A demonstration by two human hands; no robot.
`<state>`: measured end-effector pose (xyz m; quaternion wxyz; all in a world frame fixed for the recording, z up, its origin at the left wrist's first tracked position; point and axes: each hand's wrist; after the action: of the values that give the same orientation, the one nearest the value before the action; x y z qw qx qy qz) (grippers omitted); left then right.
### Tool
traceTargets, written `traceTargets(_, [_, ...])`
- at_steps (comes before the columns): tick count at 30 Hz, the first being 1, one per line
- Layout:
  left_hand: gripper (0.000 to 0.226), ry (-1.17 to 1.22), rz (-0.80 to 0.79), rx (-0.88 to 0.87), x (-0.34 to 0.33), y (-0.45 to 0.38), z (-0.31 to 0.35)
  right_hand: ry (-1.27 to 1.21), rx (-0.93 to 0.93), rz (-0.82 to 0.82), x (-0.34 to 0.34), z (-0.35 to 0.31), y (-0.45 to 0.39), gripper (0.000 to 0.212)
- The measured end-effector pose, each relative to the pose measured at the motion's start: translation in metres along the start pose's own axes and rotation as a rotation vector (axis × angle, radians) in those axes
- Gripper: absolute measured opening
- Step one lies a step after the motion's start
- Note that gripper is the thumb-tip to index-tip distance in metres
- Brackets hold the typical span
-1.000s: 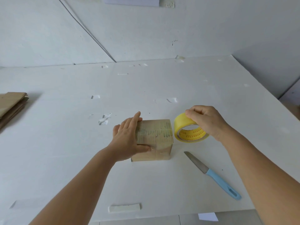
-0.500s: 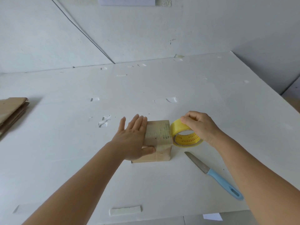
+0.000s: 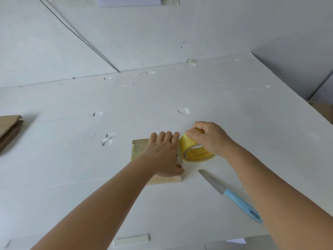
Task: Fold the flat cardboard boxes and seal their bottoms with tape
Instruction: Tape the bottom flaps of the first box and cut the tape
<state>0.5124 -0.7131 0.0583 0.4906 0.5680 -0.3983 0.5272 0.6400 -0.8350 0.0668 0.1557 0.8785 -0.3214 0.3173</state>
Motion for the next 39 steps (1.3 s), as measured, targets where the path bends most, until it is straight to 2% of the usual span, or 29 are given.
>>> traceTargets(4, [0.104, 0.085, 0.048, -0.019, -0.008, 0.004, -0.006, 0.033, 0.027, -0.066, 0.002, 0.003, -0.003, 0.031])
traceTargets(9, [0.1, 0.096, 0.089, -0.014, -0.008, 0.003, -0.007, -0.287, -0.043, -0.158, 0.006, 0.024, -0.003, 0.025])
traceTargets(12, [0.096, 0.108, 0.119, -0.003, -0.01, 0.004, -0.007, -0.434, -0.071, -0.157, 0.002, 0.037, 0.0, 0.016])
traceTargets(16, [0.09, 0.1, 0.145, 0.001, -0.011, 0.004, -0.006, -0.489, -0.054, -0.078, -0.003, 0.041, 0.003, 0.017])
traceTargets(19, [0.088, 0.099, 0.134, 0.011, -0.012, 0.004, -0.006, -0.409, 0.021, -0.066, 0.002, 0.035, 0.002, 0.015])
traceTargets(22, [0.087, 0.094, 0.12, 0.019, -0.011, 0.005, -0.005, -0.188, 0.05, -0.09, 0.009, 0.034, -0.003, 0.015])
traceTargets(26, [0.086, 0.098, 0.098, 0.027, -0.009, 0.007, -0.003, 0.091, -0.056, -0.141, 0.01, 0.055, -0.005, 0.021])
traceTargets(31, [0.09, 0.126, 0.074, 0.031, -0.008, 0.006, -0.005, 0.078, -0.068, -0.16, 0.006, 0.063, -0.004, 0.023])
traceTargets(35, [0.1, 0.19, -0.044, 0.05, 0.003, 0.003, -0.005, 0.111, -0.03, -0.13, 0.012, 0.06, -0.004, 0.028])
traceTargets(36, [0.093, 0.231, -0.067, 0.071, 0.007, 0.001, -0.004, 0.133, -0.013, -0.121, 0.013, 0.059, -0.005, 0.033])
traceTargets(39, [0.048, 0.304, -0.152, 0.151, 0.021, -0.014, -0.002, 0.194, 0.013, -0.106, 0.011, 0.056, -0.006, 0.044])
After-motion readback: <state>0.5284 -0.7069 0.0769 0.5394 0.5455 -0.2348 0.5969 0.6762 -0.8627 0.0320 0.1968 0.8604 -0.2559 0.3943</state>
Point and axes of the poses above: each hand's wrist, its own y-axis away from the middle knuckle, its own x-axis out of the back of the hand, z = x × y, and after that the axes turned 4 degrees about y, right-handed
